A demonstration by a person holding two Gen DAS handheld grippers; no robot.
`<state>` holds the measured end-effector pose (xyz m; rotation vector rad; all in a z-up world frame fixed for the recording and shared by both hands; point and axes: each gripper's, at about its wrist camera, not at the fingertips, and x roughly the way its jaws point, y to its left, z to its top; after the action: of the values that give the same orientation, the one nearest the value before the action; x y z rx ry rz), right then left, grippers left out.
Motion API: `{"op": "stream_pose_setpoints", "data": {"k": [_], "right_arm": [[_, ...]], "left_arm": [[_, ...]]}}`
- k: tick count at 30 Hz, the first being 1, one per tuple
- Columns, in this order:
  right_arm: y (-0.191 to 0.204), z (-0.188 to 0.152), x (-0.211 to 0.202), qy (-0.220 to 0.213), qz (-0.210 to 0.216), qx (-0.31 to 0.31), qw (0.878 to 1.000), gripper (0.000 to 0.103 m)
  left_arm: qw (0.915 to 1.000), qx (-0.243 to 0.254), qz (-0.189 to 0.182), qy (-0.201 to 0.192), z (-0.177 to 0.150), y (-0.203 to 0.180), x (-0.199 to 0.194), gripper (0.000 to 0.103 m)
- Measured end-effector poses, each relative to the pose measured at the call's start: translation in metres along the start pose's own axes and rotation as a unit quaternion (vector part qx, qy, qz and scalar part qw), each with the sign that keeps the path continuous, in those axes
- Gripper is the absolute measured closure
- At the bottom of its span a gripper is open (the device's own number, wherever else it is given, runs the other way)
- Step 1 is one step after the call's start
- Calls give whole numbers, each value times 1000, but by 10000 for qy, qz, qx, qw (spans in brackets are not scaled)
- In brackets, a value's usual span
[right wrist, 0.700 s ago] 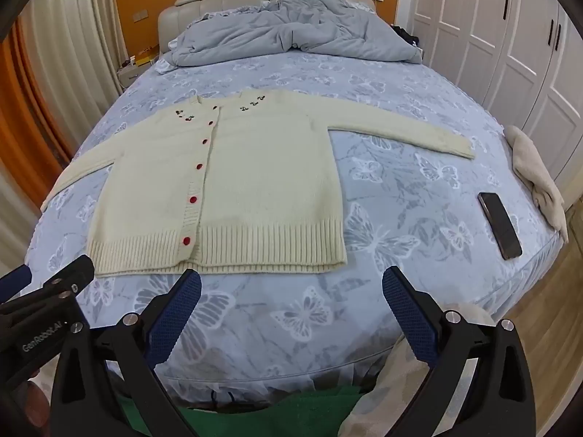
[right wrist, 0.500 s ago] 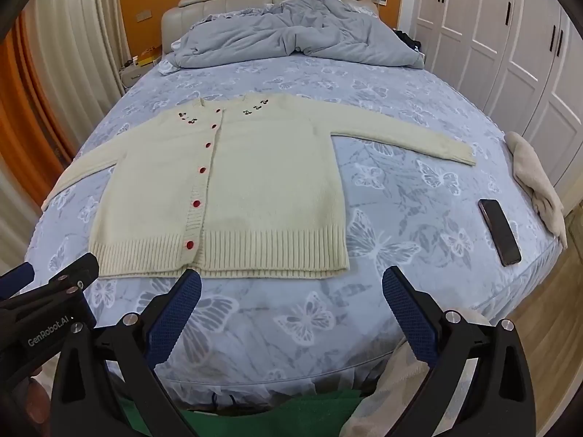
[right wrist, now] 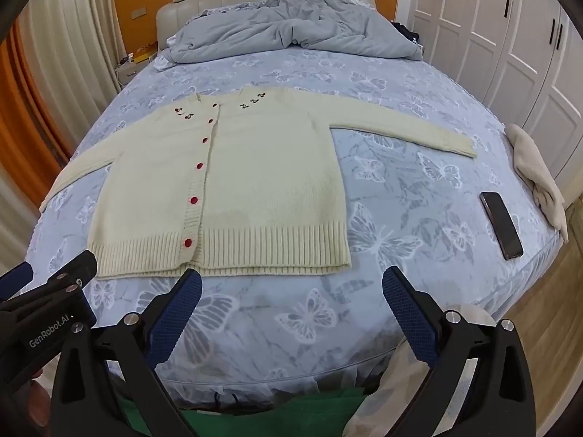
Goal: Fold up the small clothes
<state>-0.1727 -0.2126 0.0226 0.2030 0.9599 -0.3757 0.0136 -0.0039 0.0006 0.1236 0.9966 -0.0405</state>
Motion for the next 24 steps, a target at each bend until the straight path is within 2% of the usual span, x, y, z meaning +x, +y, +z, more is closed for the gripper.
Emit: {"op": "stream_pose_setpoints", "data": {"k": [24], "right_arm": [[-5, -4, 5, 88, -1, 39, 10000, 5]], "left_arm": [[10000, 11, 55, 9, -3, 0, 3, 9]]}}
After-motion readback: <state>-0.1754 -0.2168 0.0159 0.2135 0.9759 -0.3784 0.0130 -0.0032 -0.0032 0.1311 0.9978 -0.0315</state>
